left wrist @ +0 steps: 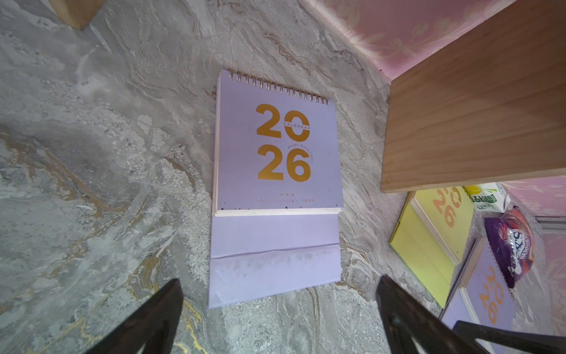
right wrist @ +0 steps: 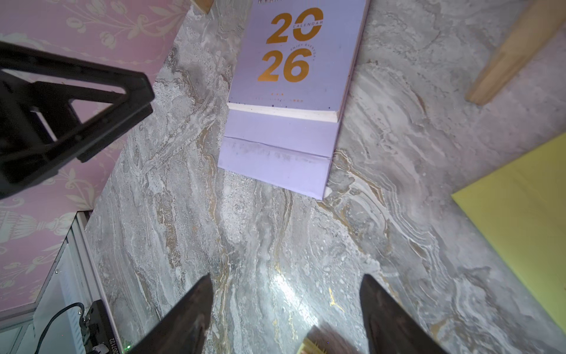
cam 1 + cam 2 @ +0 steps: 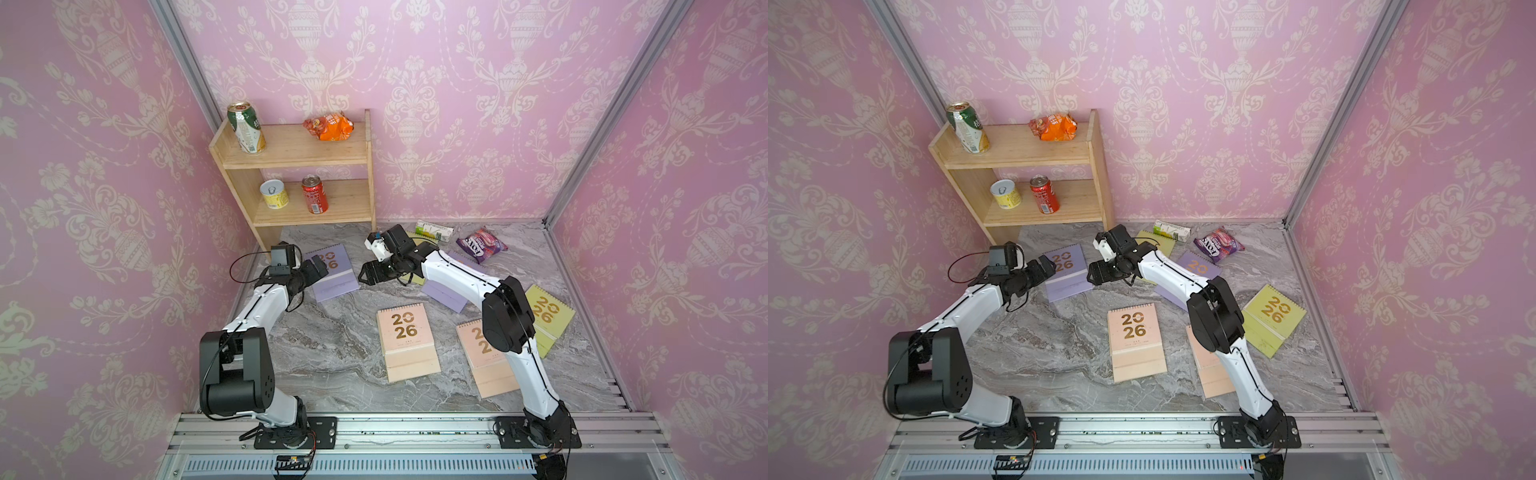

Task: Stack the calendars
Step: Move the calendar to the center of the board.

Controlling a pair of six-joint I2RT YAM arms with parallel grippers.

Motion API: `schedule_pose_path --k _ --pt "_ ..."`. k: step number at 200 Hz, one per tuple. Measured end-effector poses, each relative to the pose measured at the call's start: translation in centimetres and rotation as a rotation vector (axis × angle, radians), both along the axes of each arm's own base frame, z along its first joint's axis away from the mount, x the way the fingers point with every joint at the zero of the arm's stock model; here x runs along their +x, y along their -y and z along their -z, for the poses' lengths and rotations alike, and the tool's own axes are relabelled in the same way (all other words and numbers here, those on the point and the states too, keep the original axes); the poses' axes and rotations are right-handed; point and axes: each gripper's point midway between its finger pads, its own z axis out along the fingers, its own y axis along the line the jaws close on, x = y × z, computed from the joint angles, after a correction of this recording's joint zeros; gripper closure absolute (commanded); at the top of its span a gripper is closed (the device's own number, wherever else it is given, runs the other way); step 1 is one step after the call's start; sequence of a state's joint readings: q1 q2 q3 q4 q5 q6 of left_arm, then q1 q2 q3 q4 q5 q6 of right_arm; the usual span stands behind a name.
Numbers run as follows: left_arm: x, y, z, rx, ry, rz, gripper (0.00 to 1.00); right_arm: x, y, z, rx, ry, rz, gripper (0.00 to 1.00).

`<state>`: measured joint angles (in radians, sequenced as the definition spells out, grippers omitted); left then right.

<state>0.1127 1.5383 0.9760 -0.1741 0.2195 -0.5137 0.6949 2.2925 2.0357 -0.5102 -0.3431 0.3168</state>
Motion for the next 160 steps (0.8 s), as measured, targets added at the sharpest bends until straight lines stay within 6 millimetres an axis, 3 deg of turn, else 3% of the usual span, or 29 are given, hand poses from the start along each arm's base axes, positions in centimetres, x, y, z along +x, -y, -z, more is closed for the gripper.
schedule_pose_path --k 31,72,160 --pt "0.5 -0.2 2.0 -0.010 -0.051 -0.001 0.01 0.7 -1.3 1.1 0.002 0.001 -0.008 0.24" --pt "1.6 -0.2 3.4 -0.017 -0.080 0.002 0.01 1.5 -2.5 3.1 0.002 -0.023 -0.001 0.24" --pt "2.5 0.1 6.2 -0.047 -0.130 0.008 0.01 2.2 -3.2 6.1 -0.016 -0.073 0.018 0.24"
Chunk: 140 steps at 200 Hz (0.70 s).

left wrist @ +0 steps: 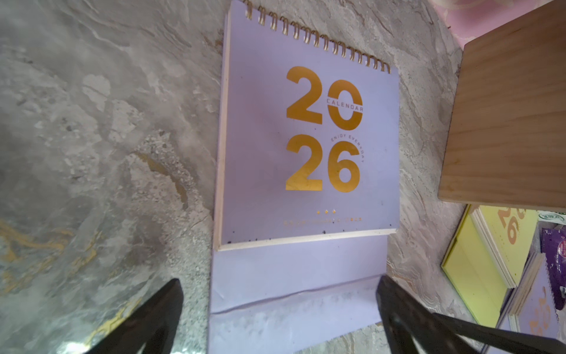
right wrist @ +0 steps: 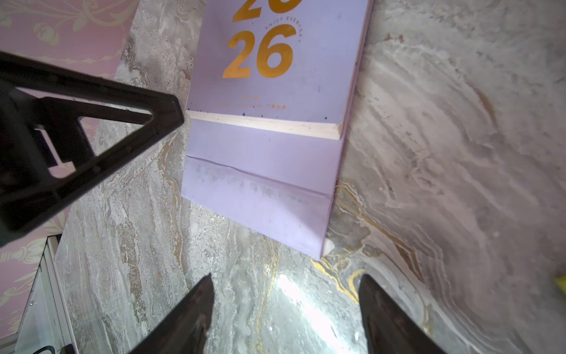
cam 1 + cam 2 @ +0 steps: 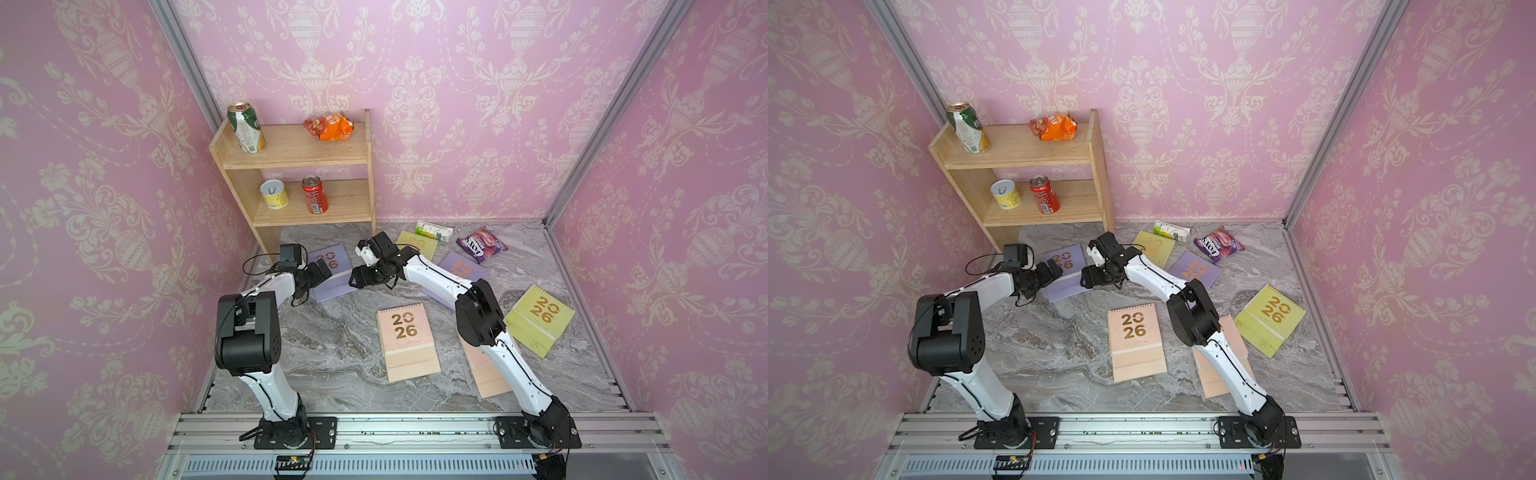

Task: Stack the calendars
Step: Move the calendar to the center of the board.

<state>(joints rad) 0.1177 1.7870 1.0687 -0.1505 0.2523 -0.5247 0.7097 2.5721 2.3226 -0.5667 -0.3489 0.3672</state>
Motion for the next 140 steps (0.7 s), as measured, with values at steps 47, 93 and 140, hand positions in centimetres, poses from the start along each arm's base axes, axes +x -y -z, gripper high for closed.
schedule_pose_path --k 47,93,140 --pt "0.3 0.2 0.5 -0.019 -0.002 -0.005 0.01 0.3 -0.4 0.9 0.002 -0.006 -0.001 0.24" --pt "0.3 0.4 1.2 -0.035 -0.013 -0.002 0.01 0.4 -1.0 1.2 0.022 -0.016 -0.017 0.25" --pt "0.7 0.5 1.4 -0.055 -0.004 -0.010 0.01 0.1 -1.1 2.0 0.023 -0.044 -0.019 0.24"
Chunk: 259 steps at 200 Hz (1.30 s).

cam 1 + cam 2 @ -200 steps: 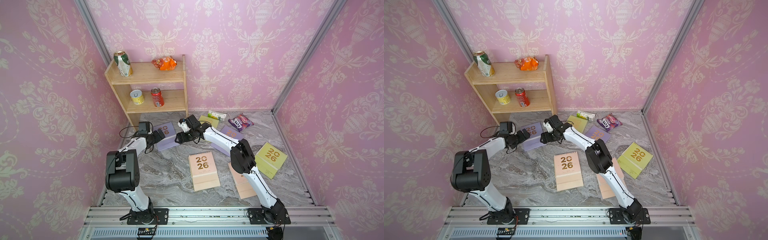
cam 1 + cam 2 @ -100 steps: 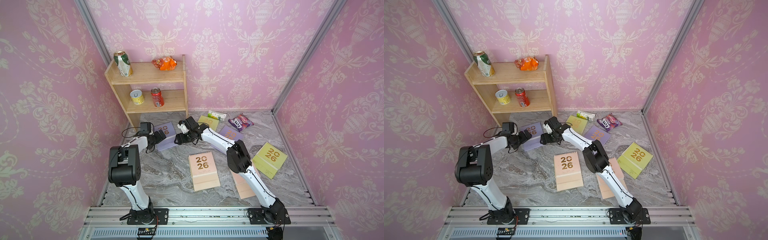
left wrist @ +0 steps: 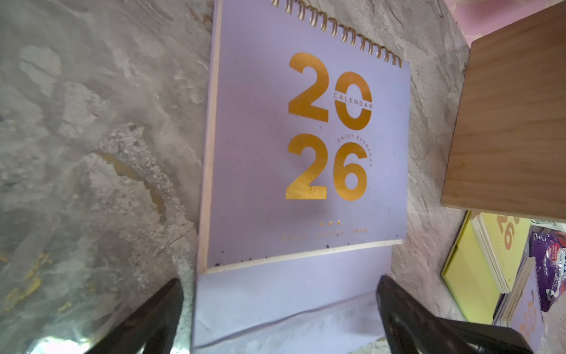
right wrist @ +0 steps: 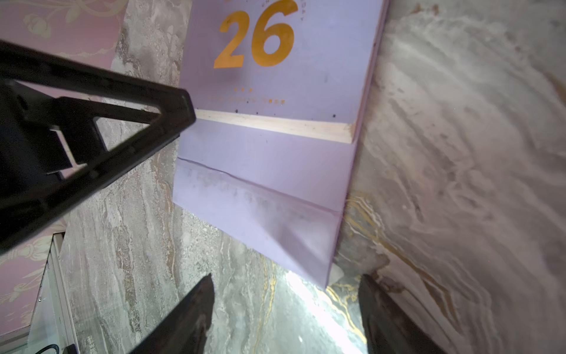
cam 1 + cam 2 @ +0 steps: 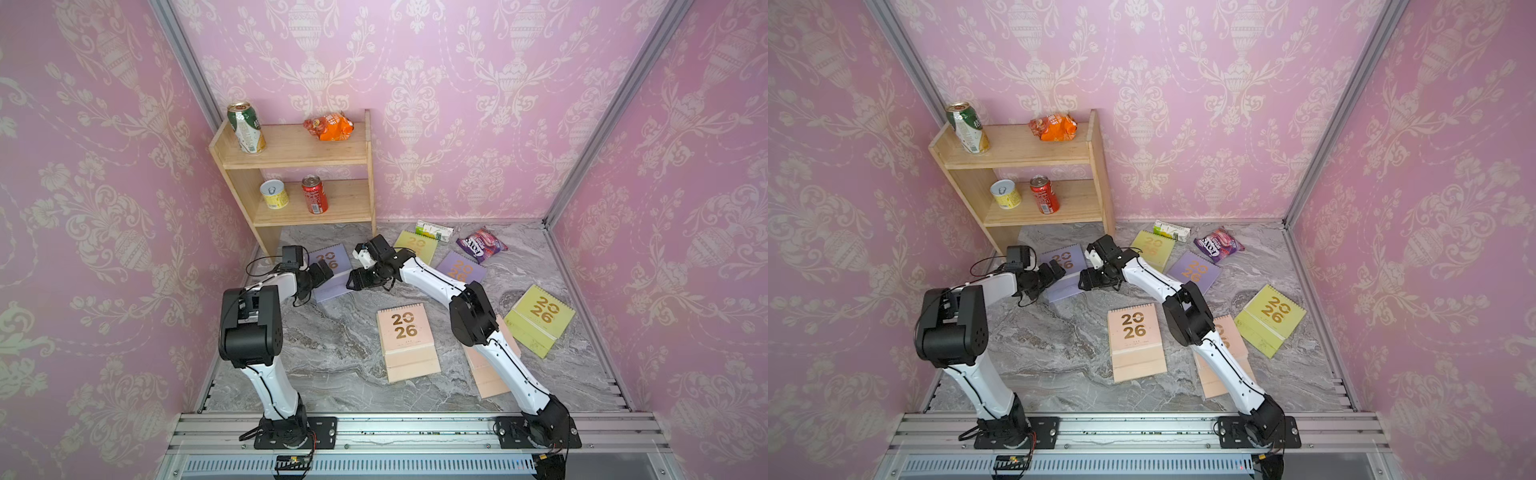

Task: Stack the calendars
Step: Move the calendar to the center of the board.

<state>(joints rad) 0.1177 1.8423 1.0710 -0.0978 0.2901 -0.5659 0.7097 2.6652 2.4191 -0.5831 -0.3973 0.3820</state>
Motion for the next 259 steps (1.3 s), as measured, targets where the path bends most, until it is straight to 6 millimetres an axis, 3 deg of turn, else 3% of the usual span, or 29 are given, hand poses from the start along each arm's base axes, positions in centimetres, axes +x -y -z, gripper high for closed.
schedule_pose_path --k 182,259 --pt "0.7 0.6 -0.2 -0.059 0.067 -0.001 0.01 -0.3 -1.0 -0.1 0.040 -0.027 -0.011 0.26" --pt "-1.2 1.1 -0.3 -0.082 0.103 -0.009 0.01 -1.0 -1.1 0.1 0.052 -0.020 -0.012 0.26"
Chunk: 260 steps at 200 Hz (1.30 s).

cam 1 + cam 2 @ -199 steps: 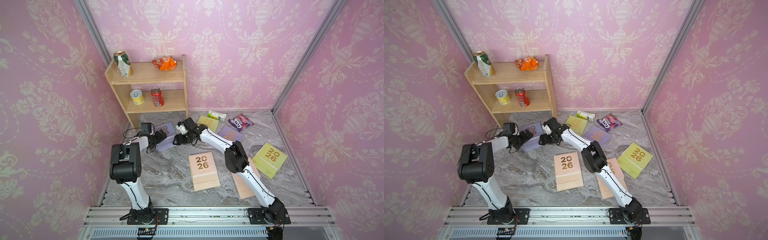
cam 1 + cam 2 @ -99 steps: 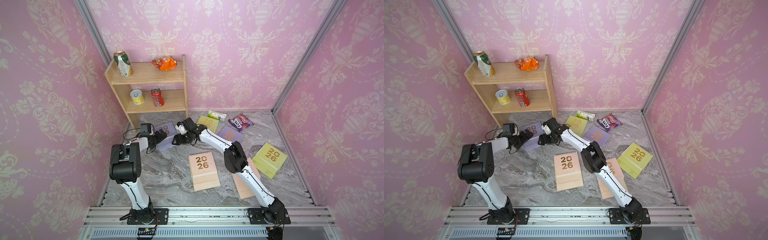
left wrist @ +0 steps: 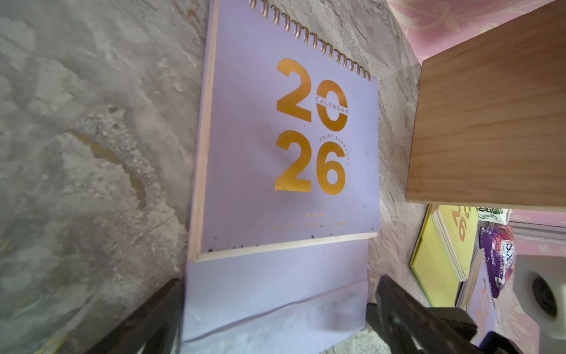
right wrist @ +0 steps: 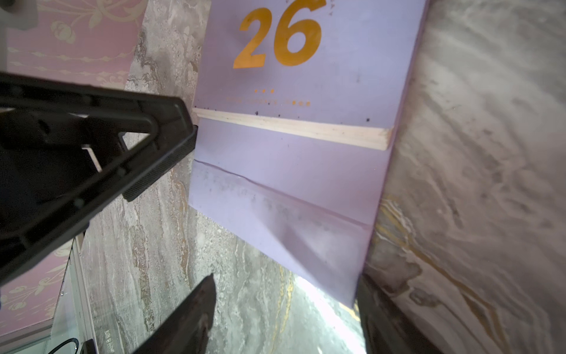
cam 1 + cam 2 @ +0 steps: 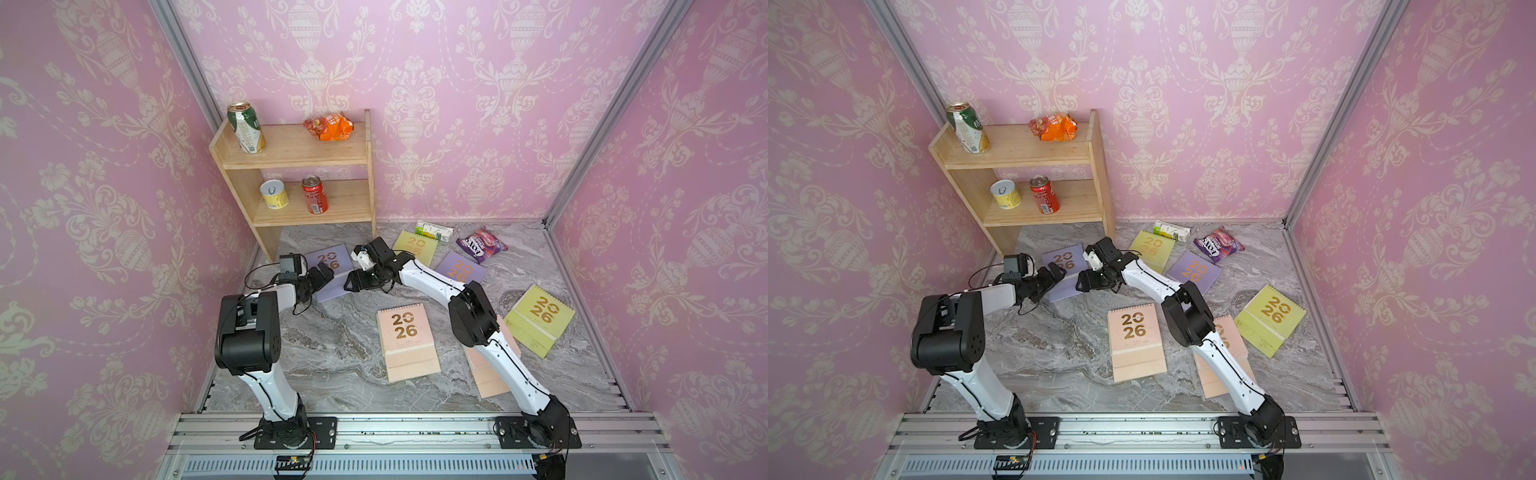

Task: Stack the calendars
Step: Move the calendar to the center of the board, then pick up the calendar at the center of the board.

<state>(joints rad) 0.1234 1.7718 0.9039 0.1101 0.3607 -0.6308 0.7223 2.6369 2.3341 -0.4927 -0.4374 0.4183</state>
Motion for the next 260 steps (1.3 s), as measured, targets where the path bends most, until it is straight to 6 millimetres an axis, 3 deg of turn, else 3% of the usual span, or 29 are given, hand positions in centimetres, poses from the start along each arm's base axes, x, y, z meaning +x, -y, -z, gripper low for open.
schedule_pose_path --k 55,125,147,201,237,260 --pt "-3.2 0.5 0.0 -0.023 -0.017 -0.018 0.01 -3.1 0.2 0.0 -0.030 -0.018 -0.022 0.27" --pt "-9.8 1.6 0.0 -0.054 -0.028 -0.039 0.01 -8.8 1.0 0.0 -0.071 -0.071 -0.052 0.26" --pt "-11.0 1.7 -0.7 -0.047 -0.031 -0.041 0.01 -9.8 1.5 -0.2 -0.081 -0.079 -0.050 0.26" --pt "-11.5 0.9 -3.2 0.018 0.004 -0.051 0.01 -9.2 2.4 -2.0 -0.082 -0.039 -0.018 0.26" --pt "-10.3 0.5 -4.4 0.048 0.014 -0.035 0.01 -7.3 2.6 -3.8 -0.067 -0.002 0.002 0.25" --pt "-9.6 0.4 -4.0 0.057 -0.005 -0.024 0.01 -5.7 2.3 -5.5 -0.044 0.031 0.012 0.26"
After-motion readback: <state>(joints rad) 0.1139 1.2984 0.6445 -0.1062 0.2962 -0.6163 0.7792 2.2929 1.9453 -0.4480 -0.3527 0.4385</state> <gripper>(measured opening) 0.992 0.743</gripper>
